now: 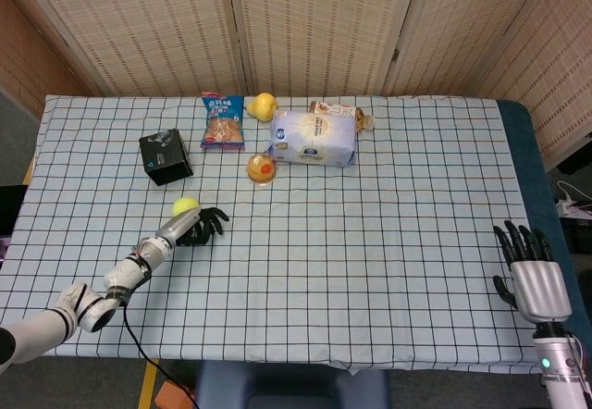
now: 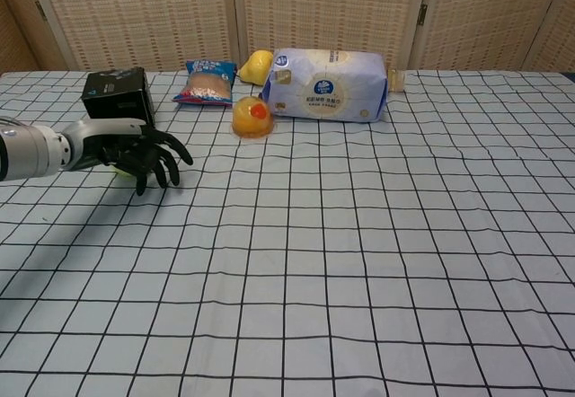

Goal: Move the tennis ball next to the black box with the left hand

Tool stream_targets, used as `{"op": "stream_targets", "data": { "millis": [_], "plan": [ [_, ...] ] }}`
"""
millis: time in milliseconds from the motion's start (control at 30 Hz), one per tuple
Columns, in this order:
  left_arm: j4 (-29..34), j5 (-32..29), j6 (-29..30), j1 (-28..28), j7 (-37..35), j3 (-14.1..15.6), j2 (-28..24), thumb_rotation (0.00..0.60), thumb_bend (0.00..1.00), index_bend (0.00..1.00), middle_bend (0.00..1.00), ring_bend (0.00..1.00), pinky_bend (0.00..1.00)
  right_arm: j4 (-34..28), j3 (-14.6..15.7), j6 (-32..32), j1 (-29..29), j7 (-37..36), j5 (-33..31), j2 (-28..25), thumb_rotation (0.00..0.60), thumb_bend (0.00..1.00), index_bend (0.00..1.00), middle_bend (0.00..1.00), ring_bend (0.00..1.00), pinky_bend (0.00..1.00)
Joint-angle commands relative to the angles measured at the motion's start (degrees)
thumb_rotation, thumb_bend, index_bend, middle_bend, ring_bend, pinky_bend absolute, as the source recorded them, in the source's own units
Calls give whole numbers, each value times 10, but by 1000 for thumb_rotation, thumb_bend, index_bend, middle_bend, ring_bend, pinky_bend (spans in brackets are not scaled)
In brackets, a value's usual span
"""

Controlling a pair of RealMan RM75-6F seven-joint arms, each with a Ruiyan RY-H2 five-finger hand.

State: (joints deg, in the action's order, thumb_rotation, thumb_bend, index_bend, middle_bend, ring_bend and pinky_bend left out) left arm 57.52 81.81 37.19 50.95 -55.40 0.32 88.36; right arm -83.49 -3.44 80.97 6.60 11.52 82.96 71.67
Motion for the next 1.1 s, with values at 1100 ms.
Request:
{"op": "stream_targets", "data": {
  "millis": [1100],
  "plan": [
    [-44,-189,2,-47,447,-83,41,600,844,406,508,467,560,2,5,-9,2,9,-1,2,600,272,22,0,0,50]
  ]
}}
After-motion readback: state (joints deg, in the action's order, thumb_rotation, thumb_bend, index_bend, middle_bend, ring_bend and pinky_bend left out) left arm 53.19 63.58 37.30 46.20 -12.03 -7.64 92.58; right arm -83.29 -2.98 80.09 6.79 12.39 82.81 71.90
